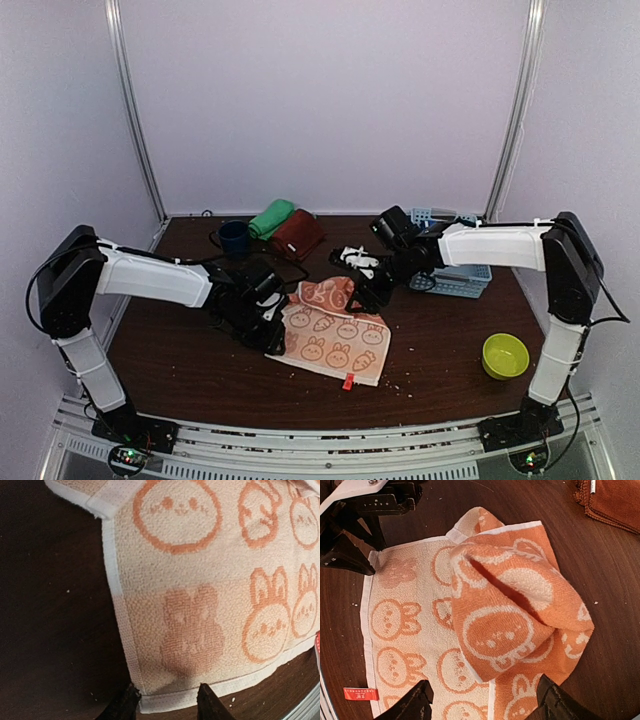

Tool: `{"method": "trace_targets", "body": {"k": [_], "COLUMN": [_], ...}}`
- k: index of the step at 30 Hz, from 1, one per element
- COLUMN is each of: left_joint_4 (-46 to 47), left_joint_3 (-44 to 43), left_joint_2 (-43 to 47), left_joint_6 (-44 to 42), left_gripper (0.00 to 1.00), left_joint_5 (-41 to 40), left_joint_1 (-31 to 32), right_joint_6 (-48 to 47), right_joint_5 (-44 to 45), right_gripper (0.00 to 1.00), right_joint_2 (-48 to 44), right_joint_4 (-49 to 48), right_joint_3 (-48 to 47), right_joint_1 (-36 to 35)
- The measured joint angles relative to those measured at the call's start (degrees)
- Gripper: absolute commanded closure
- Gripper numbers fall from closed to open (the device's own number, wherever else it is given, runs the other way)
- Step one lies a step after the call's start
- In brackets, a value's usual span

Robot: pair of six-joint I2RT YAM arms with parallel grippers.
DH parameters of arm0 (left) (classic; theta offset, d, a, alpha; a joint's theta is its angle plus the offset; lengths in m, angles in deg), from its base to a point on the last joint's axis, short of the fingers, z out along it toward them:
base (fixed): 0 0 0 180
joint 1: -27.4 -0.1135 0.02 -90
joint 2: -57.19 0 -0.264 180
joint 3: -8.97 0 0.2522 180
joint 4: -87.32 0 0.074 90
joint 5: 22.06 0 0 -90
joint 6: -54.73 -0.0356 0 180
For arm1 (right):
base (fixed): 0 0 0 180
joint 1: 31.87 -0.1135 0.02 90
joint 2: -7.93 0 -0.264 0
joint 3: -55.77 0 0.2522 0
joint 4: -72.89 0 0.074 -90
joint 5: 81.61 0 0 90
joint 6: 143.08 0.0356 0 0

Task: Roll the towels
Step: Adjust the towel at the center of the board.

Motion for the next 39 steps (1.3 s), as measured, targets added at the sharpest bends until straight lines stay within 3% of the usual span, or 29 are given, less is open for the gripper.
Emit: {"method": "trace_targets", "body": {"k": [5, 8, 11, 15, 17, 21, 25, 29, 33, 36, 39], "left_joint_4": [-0.81, -0.87, -0.59, 1.6, 2.51, 1.97, -3.37, -9.55, -12.96, -12.96, -11.13], "left_joint_3": [-0.02, -0.2, -0.15, 0.52, 0.7, 0.7, 0.7, -0.11, -3.15, -4.76, -4.46], "left_joint_2": [-0.31, -0.5, -0.7, -0.87, -1.01, -0.57, 3.56, 14.19, 23.04, 24.9, 22.58], "left_joint_6": [1.05, 1.53, 2.05, 2.16, 2.03, 1.57, 0.26, -1.77, -4.22, -6.29, -8.9], "left_gripper": [0.59, 0.7, 0.82, 1.0, 1.0, 1.0, 1.0, 1.0, 1.0, 1.0, 0.82], "left_joint_5": [-2.62, -3.78, -4.17, -4.28, -4.42, -6.95, -11.3, -15.34, -17.66, -16.31, -11.17], "left_joint_1": [0.85, 1.2, 1.25, 1.22, 1.22, 1.2, -0.63, -6.71, -11.3, -11.69, -11.58], "right_joint_6": [0.72, 1.53, 2.38, 4.17, 4.9, 5.38, 5.66, 4.96, 2.84, 0.9, -1.7], "right_joint_5": [1.99, 5.01, 7.93, 11.91, 12.76, 12.66, 10.4, 6.86, 6.14, 7.76, 10.73], "right_gripper": [0.24, 0.25, 0.39, 0.72, 0.86, 0.96, 0.96, 0.91, 0.88, 0.87, 0.87], "right_joint_2": [2.05, 3.96, 5.92, 7.63, 7.58, 5.42, -3.65, -19.06, -34.4, -38.77, -36.61], "right_joint_4": [-1.84, -3.78, -5.7, -7.8, -7.78, -6.67, -1.73, 2.19, 3.91, 7.85, 12.37], "right_joint_3": [0.0, 0.0, 0.0, 0.0, -0.2, -1.01, -1.01, 1.01, 10.73, 18.38, 22.49], "right_joint_1": [-1.95, -2.97, -3.43, -3.61, -3.5, -2.84, -1.51, 3.67, 9.77, 10.86, 12.15]}}
